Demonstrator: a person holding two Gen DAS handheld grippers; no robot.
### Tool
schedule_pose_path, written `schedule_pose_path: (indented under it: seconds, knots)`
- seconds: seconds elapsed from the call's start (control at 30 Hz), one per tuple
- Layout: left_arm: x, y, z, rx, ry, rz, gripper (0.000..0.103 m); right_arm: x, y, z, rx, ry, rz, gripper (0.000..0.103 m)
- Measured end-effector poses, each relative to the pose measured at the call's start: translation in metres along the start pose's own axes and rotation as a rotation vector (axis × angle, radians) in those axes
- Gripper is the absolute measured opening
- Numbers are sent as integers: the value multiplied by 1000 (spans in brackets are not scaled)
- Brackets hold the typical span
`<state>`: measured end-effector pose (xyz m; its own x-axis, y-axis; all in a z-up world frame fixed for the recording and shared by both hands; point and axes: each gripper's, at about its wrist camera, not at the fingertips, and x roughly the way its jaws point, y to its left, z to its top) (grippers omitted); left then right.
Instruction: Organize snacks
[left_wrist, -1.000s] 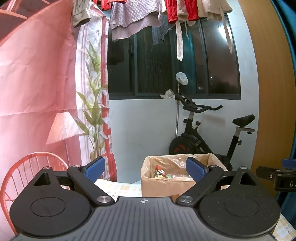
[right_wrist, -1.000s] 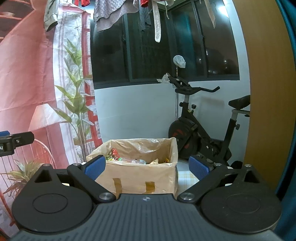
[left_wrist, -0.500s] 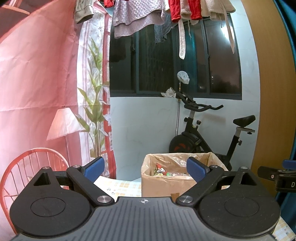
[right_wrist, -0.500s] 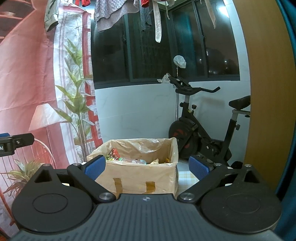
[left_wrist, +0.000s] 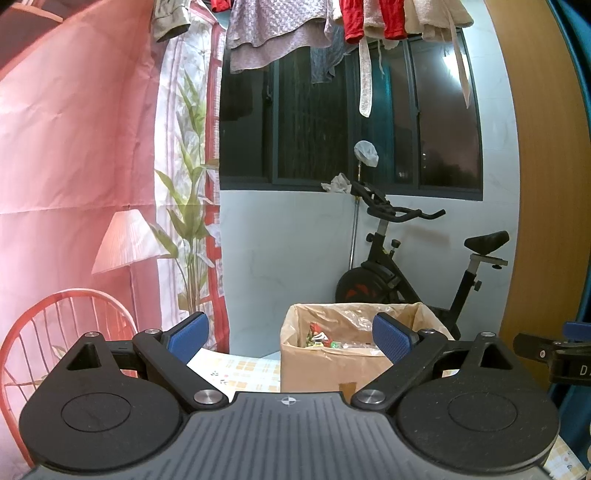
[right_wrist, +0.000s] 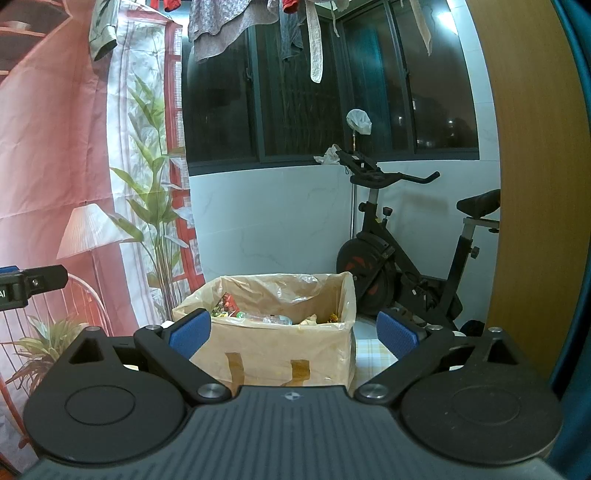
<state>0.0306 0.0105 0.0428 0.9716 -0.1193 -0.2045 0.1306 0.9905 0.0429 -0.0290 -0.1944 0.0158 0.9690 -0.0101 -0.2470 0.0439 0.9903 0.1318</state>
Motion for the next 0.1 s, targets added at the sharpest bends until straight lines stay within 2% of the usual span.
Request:
schedule_pose_path:
  seconds: [0.1]
  knots:
    - [1, 0, -1, 0, 6, 5, 97, 0, 0, 0, 0, 0, 0, 99]
